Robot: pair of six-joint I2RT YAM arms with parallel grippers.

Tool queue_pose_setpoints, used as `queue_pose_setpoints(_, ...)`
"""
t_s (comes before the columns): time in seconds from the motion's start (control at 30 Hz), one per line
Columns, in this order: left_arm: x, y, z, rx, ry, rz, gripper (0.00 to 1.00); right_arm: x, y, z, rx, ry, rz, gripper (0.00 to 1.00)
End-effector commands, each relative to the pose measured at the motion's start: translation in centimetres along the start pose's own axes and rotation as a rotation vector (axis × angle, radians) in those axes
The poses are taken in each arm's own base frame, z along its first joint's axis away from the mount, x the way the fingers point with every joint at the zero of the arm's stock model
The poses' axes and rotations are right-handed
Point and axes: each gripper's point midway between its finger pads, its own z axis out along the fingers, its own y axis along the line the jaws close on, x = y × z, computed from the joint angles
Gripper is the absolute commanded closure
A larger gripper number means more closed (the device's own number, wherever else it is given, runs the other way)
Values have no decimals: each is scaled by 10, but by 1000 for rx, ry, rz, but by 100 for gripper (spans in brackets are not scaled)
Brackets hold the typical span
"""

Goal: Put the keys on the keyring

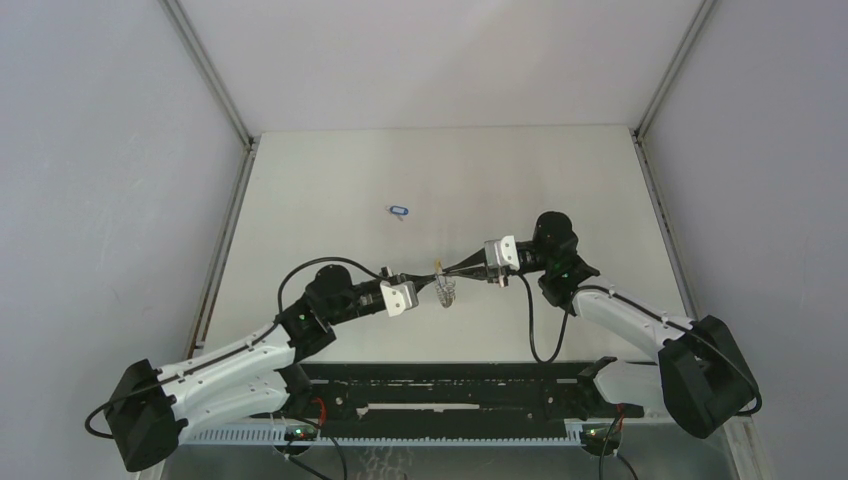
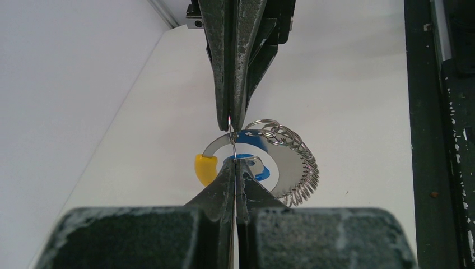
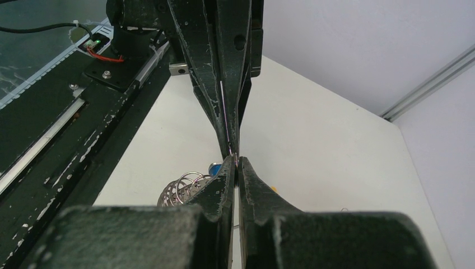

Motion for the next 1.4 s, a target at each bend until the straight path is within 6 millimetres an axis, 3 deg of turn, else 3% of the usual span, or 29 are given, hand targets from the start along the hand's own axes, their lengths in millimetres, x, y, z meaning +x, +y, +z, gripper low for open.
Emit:
queue_pose_setpoints(0.0,-49,23,4,-48,-123,29,100,-18,-7,5,-20,-28,-72,100)
queue_pose_setpoints(0.63,-59,31,-5,-101,-156,31,100,-3,-5,9,-46,24,-36,100)
queue_pose_setpoints(0.93,-61,22,-4,-55,-176,45,100,-3,-6,10,-47,27,-31,100)
queue_pose_setpoints(1.2,-51,21,-4,-52,-126,47,100,-6,-9,6,-24,36,-41,100)
queue_pose_setpoints(1.37,-31,20,-7,-56,-35,44,100,-11,-11,0,-2,40,-57,100)
